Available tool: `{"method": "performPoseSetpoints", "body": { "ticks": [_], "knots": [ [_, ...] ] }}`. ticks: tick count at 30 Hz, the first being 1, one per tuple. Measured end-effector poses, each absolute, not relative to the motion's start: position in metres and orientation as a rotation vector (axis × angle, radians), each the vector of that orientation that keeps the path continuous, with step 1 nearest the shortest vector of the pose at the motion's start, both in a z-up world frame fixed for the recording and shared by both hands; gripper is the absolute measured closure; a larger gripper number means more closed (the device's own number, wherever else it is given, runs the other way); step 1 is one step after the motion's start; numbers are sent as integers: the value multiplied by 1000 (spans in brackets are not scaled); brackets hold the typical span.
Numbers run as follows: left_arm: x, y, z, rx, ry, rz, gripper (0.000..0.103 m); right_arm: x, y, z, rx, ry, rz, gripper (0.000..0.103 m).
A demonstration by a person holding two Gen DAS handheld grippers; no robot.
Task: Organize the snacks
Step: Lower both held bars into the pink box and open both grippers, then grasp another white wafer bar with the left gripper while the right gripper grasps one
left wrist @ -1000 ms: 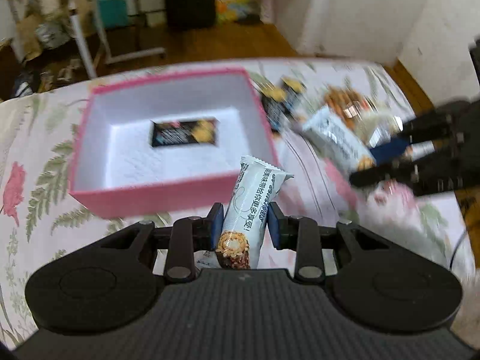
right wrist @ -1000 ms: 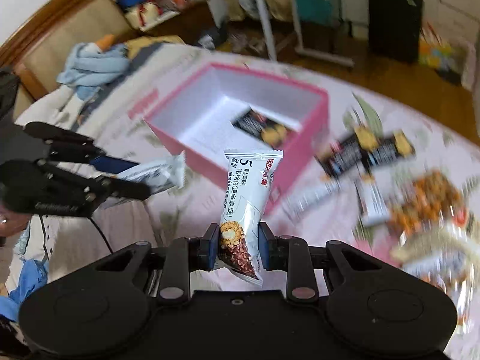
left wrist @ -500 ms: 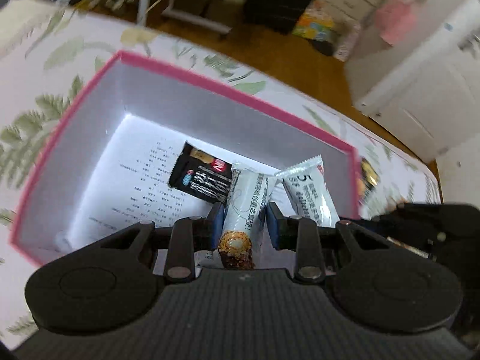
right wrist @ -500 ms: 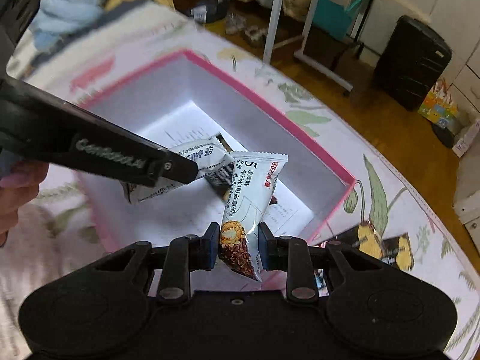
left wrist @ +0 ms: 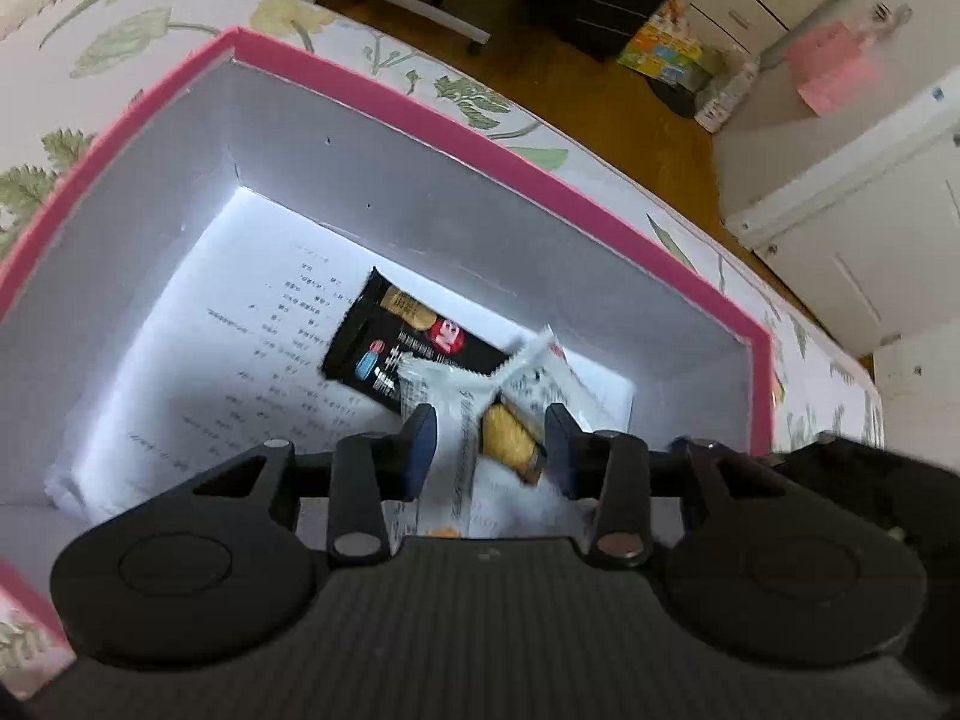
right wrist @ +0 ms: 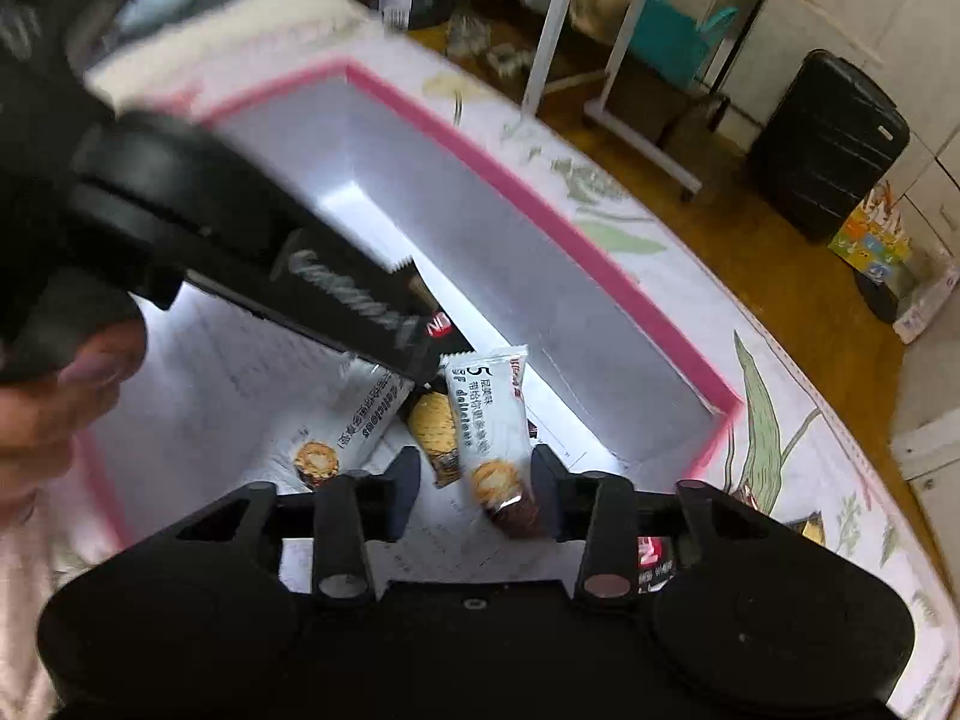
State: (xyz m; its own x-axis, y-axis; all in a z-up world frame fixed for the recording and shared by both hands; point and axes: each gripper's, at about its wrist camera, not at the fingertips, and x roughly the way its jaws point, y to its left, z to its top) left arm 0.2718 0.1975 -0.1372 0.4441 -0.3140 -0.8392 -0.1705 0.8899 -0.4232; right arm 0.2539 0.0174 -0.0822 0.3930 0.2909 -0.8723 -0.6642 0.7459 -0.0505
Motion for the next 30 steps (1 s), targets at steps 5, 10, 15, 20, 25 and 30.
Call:
{"method": "performPoseSetpoints", "body": {
  "ticks": [5, 10, 15, 20, 25, 30],
  "knots": [
    [241, 205, -107, -475, 1092, -76, 64, 224, -38, -38, -213, 938, 682, 56],
    [212, 207, -77, -472, 1103, -107, 64, 201, -82, -5, -182, 909, 652, 56],
    [176, 186, -40, -345, 1091, -167, 64, 186, -123, 4, -153, 901, 609, 56],
    [139, 153, -11, -209, 1027, -248, 64, 156, -160, -8, -130, 855, 584, 56],
    [117, 101, -2, -14, 963, -317, 64, 147, -183, -20, -132, 836, 617, 56],
    [103, 44, -8, 100, 894, -411, 64, 150, -199, -43, -131, 818, 661, 56]
  ]
}}
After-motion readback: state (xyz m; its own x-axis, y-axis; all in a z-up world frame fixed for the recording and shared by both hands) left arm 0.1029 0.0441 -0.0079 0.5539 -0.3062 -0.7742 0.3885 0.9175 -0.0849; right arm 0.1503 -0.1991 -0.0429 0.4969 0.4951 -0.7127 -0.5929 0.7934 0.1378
